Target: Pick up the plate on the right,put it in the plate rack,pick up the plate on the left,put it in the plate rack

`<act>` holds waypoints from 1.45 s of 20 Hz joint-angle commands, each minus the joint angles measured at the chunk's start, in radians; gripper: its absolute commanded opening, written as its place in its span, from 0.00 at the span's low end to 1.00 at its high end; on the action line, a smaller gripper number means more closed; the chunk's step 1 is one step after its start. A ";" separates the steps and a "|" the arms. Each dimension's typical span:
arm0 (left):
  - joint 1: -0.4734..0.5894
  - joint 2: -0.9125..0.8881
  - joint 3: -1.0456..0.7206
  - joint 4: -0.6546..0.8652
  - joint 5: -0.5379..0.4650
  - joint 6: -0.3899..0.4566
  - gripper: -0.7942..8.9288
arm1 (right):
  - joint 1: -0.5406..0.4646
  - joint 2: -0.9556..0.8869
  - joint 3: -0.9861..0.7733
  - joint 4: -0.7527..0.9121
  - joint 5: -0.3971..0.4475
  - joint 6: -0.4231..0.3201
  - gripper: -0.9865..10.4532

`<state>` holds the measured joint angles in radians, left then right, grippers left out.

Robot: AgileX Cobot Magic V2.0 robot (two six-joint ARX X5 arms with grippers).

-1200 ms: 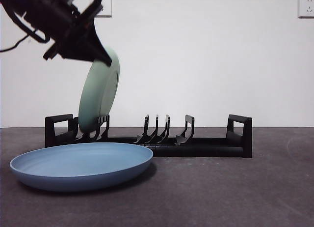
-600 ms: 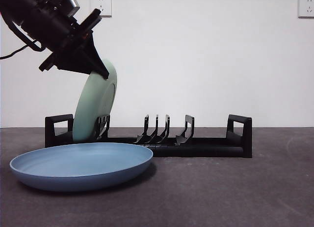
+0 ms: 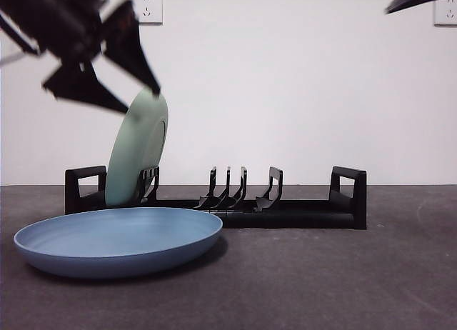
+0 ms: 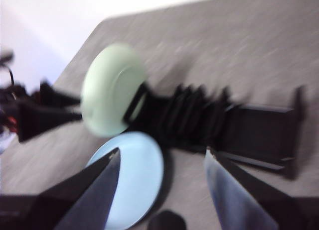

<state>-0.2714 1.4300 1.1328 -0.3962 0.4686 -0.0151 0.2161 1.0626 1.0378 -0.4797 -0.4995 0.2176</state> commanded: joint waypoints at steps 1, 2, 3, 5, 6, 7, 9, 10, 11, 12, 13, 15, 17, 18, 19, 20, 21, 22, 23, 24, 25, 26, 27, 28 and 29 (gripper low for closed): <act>-0.020 -0.109 -0.006 -0.002 -0.016 0.076 0.47 | 0.039 0.055 0.000 -0.002 -0.026 0.010 0.33; -0.029 -0.144 -0.006 -0.006 -0.034 0.091 0.47 | 0.055 0.074 0.000 -0.002 -0.026 0.010 0.33; -0.040 -0.185 -0.006 -0.013 -0.061 0.116 0.47 | 0.075 0.098 0.000 -0.002 -0.025 0.010 0.33; -0.071 -0.260 -0.006 -0.032 -0.121 0.176 0.47 | 0.114 0.143 0.000 -0.001 -0.024 0.010 0.33; -0.091 -0.299 -0.006 -0.047 -0.161 0.220 0.47 | 0.134 0.170 0.000 0.000 -0.023 0.010 0.33; -0.139 -0.366 -0.006 -0.082 -0.252 0.310 0.47 | 0.167 0.222 0.000 0.001 -0.022 0.010 0.33; -0.209 -0.431 -0.006 -0.121 -0.382 0.410 0.47 | 0.207 0.288 0.000 0.016 -0.018 0.010 0.33; -0.256 -0.462 -0.006 -0.142 -0.456 0.444 0.47 | 0.231 0.330 0.000 0.032 -0.018 0.010 0.33; -0.302 -0.488 -0.006 -0.160 -0.525 0.467 0.47 | 0.253 0.369 0.000 0.053 -0.016 0.010 0.33; -0.349 -0.509 -0.006 -0.176 -0.595 0.471 0.47 | 0.273 0.410 0.000 0.078 -0.007 0.016 0.33; -0.384 -0.521 -0.006 -0.186 -0.640 0.473 0.47 | 0.290 0.441 0.000 0.098 0.014 0.021 0.33; -0.451 -0.540 -0.006 -0.201 -0.711 0.473 0.47 | 0.322 0.512 0.000 0.134 0.053 0.030 0.33; -0.509 -0.544 -0.006 -0.204 -0.764 0.472 0.47 | 0.339 0.583 0.000 0.174 0.061 0.045 0.33; -0.546 -0.544 -0.006 -0.204 -0.792 0.472 0.47 | 0.349 0.632 0.000 0.201 0.060 0.056 0.33; -0.561 -0.543 -0.006 -0.204 -0.803 0.472 0.47 | 0.351 0.651 0.000 0.213 0.059 0.060 0.33; -0.586 -0.543 -0.006 -0.204 -0.810 0.472 0.47 | 0.354 0.680 0.001 0.231 0.056 0.065 0.32; -0.607 -0.543 -0.006 -0.203 -0.811 0.472 0.47 | 0.355 0.710 0.006 0.241 0.056 0.065 0.30; -0.626 -0.543 -0.006 -0.204 -0.811 0.472 0.47 | 0.356 0.739 0.020 0.242 0.056 0.065 0.27; -0.637 -0.543 -0.006 -0.204 -0.812 0.472 0.47 | 0.356 0.762 0.034 0.242 0.052 0.065 0.28; -0.647 -0.543 -0.006 -0.204 -0.817 0.472 0.47 | 0.356 0.781 0.049 0.241 0.051 0.065 0.28; -0.653 -0.543 -0.006 -0.204 -0.832 0.472 0.47 | 0.356 0.797 0.065 0.241 0.051 0.066 0.28; -0.660 -0.542 -0.006 -0.204 -0.838 0.472 0.47 | 0.356 0.809 0.079 0.240 0.051 0.066 0.28; -0.663 -0.542 -0.006 -0.204 -0.837 0.471 0.47 | 0.356 0.821 0.091 0.240 0.051 0.066 0.28; -0.665 -0.542 -0.006 -0.204 -0.838 0.471 0.47 | 0.356 0.831 0.101 0.236 0.051 0.070 0.28; -0.665 -0.542 -0.006 -0.204 -0.839 0.471 0.47 | 0.356 0.841 0.108 0.235 0.046 0.074 0.28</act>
<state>-0.9325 0.8879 1.1328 -0.6018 -0.3653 0.4519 0.5694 1.8862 1.1488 -0.2451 -0.4545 0.2813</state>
